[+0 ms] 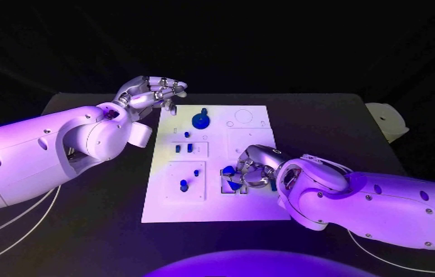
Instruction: Assemble the parts on the task board
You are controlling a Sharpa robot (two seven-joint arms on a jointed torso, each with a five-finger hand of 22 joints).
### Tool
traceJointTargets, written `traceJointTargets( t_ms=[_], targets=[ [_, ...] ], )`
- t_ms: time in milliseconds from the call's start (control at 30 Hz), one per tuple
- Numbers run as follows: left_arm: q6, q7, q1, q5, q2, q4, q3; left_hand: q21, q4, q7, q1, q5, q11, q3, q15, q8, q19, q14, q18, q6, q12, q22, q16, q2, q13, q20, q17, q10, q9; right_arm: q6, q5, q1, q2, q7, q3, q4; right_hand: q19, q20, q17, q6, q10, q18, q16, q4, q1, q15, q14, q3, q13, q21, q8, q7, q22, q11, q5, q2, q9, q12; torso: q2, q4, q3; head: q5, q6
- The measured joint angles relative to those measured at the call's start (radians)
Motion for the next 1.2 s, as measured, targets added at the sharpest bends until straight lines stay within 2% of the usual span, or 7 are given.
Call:
traceJointTargets(
  t_ms=[267, 367, 600, 767, 933, 1100, 1200],
  targets=[
    [0.001, -0.003, 0.0, 0.0, -0.001, 0.0, 0.0, 0.0, 0.0, 0.0, 0.0, 0.0, 0.0, 0.0, 0.0, 0.0, 0.0, 0.0, 0.0, 0.0, 0.0, 0.0, 0.0, 0.0, 0.0, 0.0, 0.0, 0.0, 0.001, 0.016, -0.022, 0.001, -0.009, -0.002, 0.001, 0.005, 0.0, 0.0, 0.0, 0.008, 0.0, 0.0, 0.0, 0.0, -0.005, 0.0, 0.0, 0.0, 0.0, 0.0, 0.004, -0.008, 0.0, 0.0, 0.008, 0.005, 0.0, 0.006, 0.0, -0.0006, 0.0001, 0.0, 0.0],
    [0.001, -0.004, 0.0, 0.0, -0.001, 0.0, 0.0, 0.0, 0.0, 0.0, 0.0, 0.0, 0.0, 0.0, 0.0, 0.0, 0.0, 0.0, 0.0, 0.0, 0.0, 0.0, 0.0, 0.0, 0.0, 0.0, 0.0, 0.0, 0.001, 0.022, -0.028, 0.001, -0.011, -0.004, 0.001, 0.006, 0.0, 0.0, 0.0, 0.047, -0.002, 0.0, 0.0, 0.001, -0.007, 0.0, 0.0, 0.002, 0.0, 0.0, 0.015, -0.044, 0.0, -0.002, 0.019, 0.008, 0.006, 0.006, 0.0, -0.0005, 0.0002, 0.0, 0.0],
    [0.002, -0.005, 0.0, 0.0, 0.0, -0.001, 0.0, 0.0, 0.0, 0.0, 0.0, 0.0, 0.0, 0.0, 0.0, 0.0, 0.0, 0.0, 0.0, 0.0, 0.0, 0.0, 0.0, 0.0, 0.0, 0.0, 0.0, 0.0, 0.001, 0.028, -0.035, 0.0, -0.003, -0.013, 0.0, 0.0, 0.004, -0.004, 0.001, 0.041, 0.002, 0.0, 0.0, -0.001, -0.086, 0.0, 0.0, -0.017, 0.0, 0.0, 0.016, -0.045, 0.0, -0.005, 0.022, 0.009, 0.007, 0.006, 0.0, -0.0005, 0.0001, 0.0, 0.001],
    [0.003, -0.006, 0.0, 0.0, 0.001, -0.001, 0.0, 0.0, 0.0, 0.004, 0.0, 0.0, 0.0, 0.0, 0.0, 0.004, 0.0, 0.0, 0.0, -0.004, 0.004, -0.001, 0.0, 0.0, 0.001, 0.0, -0.001, 0.0, 0.001, 0.029, -0.038, 0.0, 0.004, -0.015, 0.0, -0.004, 0.004, -0.004, 0.001, 0.041, 0.002, 0.0, 0.0, 0.0, -0.13, 0.0, 0.0, -0.056, 0.0, 0.0, 0.03, -0.045, 0.0, -0.005, -0.035, 0.009, 0.013, 0.006, 0.0, 0.0004, -0.0005, -0.001, 0.001],
    [0.003, -0.007, 0.0, 0.0, 0.0, -0.001, 0.0, 0.0, 0.0, 0.004, 0.0, 0.0, 0.0, 0.0, 0.0, 0.004, 0.0, 0.0, 0.0, -0.004, 0.004, -0.001, 0.0, 0.0, 0.001, 0.0, -0.001, 0.0, 0.001, 0.027, -0.04, 0.0, 0.004, -0.017, 0.0, -0.005, 0.004, -0.004, 0.001, 0.038, 0.002, 0.0, 0.0, -0.001, -0.13, 0.0, 0.0, -0.057, 0.0, 0.0, 0.031, -0.042, 0.0, -0.005, -0.039, 0.009, 0.014, 0.006, 0.0, 0.0003, -0.0011, -0.002, 0.001],
    [0.003, -0.008, 0.0, 0.0, 0.0, -0.001, 0.0, 0.0, 0.0, 0.004, 0.0, 0.0, 0.0, 0.0, 0.0, 0.004, 0.0, 0.0, 0.0, -0.004, 0.004, -0.001, 0.0, 0.0, 0.001, 0.0, -0.001, 0.0, 0.002, 0.015, -0.039, 0.0, -0.01, -0.015, 0.0, 0.007, 0.004, -0.004, 0.001, 0.024, 0.002, 0.0, 0.0, -0.001, -0.067, 0.0, 0.0, -0.057, 0.0, 0.0, 0.031, -0.044, 0.0, -0.005, -0.013, 0.004, 0.015, -0.002, 0.0, 0.0002, -0.0011, -0.005, 0.0],
    [0.004, -0.009, 0.0, 0.0, 0.0, -0.001, 0.0, 0.0, 0.0, 0.004, 0.0, 0.0, 0.0, 0.0, 0.0, 0.004, 0.0, 0.0, 0.0, -0.004, 0.004, -0.001, 0.0, 0.0, 0.001, 0.0, -0.001, 0.0, 0.002, -0.007, -0.031, 0.001, -0.034, -0.004, 0.0, 0.021, 0.004, -0.004, 0.001, 0.004, 0.002, 0.0, 0.0, -0.009, 0.011, 0.0, 0.0, -0.049, 0.0, 0.0, 0.031, -0.037, 0.0, -0.005, 0.014, -0.015, 0.013, -0.032, 0.0, 0.0002, -0.0005, -0.006, 0.0]
  ],
)
